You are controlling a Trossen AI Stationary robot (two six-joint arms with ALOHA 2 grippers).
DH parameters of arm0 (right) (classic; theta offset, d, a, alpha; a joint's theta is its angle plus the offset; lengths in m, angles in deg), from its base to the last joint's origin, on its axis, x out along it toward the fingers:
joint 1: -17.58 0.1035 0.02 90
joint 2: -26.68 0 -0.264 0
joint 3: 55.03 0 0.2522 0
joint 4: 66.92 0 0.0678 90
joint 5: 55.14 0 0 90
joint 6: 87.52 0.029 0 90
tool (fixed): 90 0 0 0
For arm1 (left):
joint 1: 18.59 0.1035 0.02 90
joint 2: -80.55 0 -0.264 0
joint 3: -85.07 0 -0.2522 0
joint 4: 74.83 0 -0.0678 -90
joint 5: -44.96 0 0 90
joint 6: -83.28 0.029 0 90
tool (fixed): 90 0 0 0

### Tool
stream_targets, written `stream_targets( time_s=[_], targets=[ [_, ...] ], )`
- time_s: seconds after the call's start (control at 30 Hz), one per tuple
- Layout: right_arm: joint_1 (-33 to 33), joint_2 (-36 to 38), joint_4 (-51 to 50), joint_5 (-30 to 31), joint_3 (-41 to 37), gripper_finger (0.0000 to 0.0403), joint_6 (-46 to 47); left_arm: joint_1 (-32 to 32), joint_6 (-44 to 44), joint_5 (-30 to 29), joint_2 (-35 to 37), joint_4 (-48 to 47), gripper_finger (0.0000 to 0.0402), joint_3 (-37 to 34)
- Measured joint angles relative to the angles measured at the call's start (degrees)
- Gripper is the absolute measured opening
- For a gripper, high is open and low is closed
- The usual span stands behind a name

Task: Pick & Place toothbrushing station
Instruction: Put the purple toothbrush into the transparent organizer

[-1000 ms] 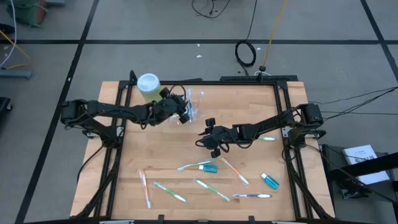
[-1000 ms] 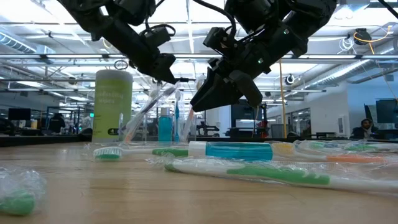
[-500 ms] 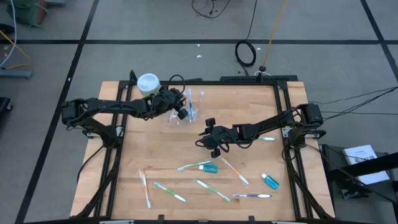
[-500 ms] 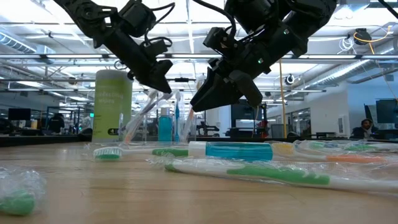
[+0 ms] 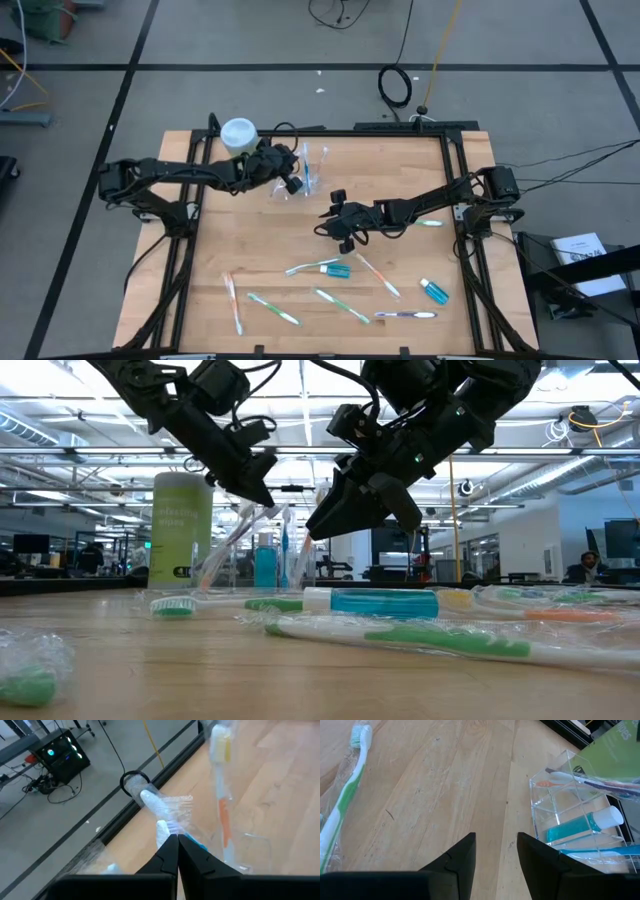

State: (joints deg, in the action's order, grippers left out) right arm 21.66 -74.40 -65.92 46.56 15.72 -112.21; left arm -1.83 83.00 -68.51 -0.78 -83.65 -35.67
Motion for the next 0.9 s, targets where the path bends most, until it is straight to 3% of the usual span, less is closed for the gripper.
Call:
stream_targets(
  time_s=[0.23, 0.37, 0.57, 0.9],
  targets=[
    [0.00, 0.00, 0.00, 0.01, 0.00, 0.0134, 0.00, -3.27, 1.32, -0.59, 1.59, -1.07, 0.0004, 0.03],
    [0.00, 0.00, -0.06, 0.01, 0.00, 0.0134, 0.01, -4.79, 1.25, -3.40, 3.74, -6.29, 0.0004, -0.04],
    [-0.02, 0.00, -0.07, 0.01, 0.00, 0.0134, 0.96, -7.24, -2.73, -9.64, 7.13, -14.83, 0.0004, -0.02],
    [-0.02, 0.00, -0.07, 0.05, 0.00, 0.0134, 1.07, -8.81, -9.96, -11.17, 8.13, -24.72, 0.0002, -0.02]
  ],
)
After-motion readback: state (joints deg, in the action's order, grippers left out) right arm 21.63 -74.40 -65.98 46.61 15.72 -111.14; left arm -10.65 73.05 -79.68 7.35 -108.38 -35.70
